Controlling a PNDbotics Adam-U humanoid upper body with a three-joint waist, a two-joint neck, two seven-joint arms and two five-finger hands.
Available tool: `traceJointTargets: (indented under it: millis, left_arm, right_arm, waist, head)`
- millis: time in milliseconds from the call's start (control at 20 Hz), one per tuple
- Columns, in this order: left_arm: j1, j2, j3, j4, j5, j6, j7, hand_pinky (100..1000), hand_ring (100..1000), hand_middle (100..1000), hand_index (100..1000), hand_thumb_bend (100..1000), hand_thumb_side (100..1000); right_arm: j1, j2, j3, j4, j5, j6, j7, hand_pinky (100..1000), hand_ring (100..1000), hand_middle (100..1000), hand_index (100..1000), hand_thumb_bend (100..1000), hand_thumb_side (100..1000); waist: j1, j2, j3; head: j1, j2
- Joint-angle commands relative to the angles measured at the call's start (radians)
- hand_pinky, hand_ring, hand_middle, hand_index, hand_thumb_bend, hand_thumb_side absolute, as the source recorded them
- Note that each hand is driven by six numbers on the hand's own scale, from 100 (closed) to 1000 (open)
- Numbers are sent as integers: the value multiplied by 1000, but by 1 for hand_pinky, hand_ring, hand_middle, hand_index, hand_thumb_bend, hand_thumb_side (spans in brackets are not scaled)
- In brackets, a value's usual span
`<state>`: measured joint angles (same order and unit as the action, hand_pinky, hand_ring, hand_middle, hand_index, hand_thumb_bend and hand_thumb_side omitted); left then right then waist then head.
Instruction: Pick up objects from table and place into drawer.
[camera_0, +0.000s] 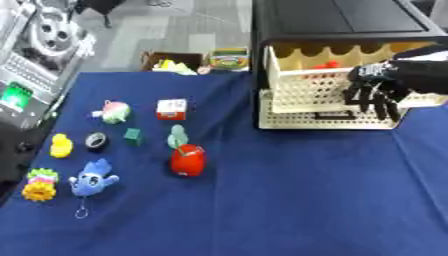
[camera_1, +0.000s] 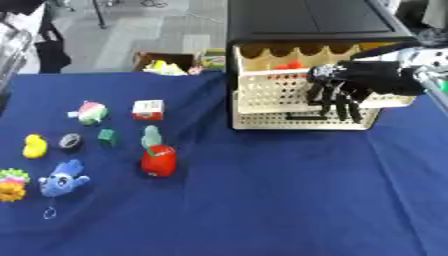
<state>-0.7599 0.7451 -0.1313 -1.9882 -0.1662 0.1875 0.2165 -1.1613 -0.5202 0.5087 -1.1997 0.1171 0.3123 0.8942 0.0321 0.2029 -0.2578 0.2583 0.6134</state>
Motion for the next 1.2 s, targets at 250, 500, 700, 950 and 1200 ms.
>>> traceJointTargets:
  millis: [250, 500, 700, 950, 1200]
  left_arm:
    - [-8, 12, 19, -12, 2, 8, -2, 408, 686, 673, 907, 100, 699]
    - [-5, 11, 20, -12, 6, 13, -3, 408, 686, 673, 905, 100, 704]
    - [-6, 8, 21, -12, 10, 17, -4, 409, 686, 673, 905, 100, 708]
    - [-8, 2, 20, -12, 14, 20, -7, 409, 686, 673, 905, 100, 711]
    - [-8, -4, 21, -12, 17, 22, -8, 409, 686, 673, 905, 100, 712]
  right_arm:
    - [-33, -17, -20, -74, 4, 0, 13, 418, 596, 669, 831, 100, 980]
    - [-41, -31, -26, -129, -11, 3, 13, 416, 595, 667, 837, 100, 973]
    - [-37, -35, -27, -151, -15, 12, 13, 414, 591, 662, 832, 100, 963]
    - [-36, -5, 18, -129, -79, 51, 13, 417, 588, 655, 839, 100, 938]
    - [-40, 18, 49, -115, -140, 105, 13, 422, 591, 666, 853, 100, 926]
  waist:
    - [-10, -17, 2]
    - [-17, -21, 0]
    - [-22, -24, 0]
    - [-24, -27, 3]
    - [-24, -26, 7]
  head:
    - [5, -8]
    - [9, -5]
    - [8, -3]
    - [7, 0]
    - [5, -2]
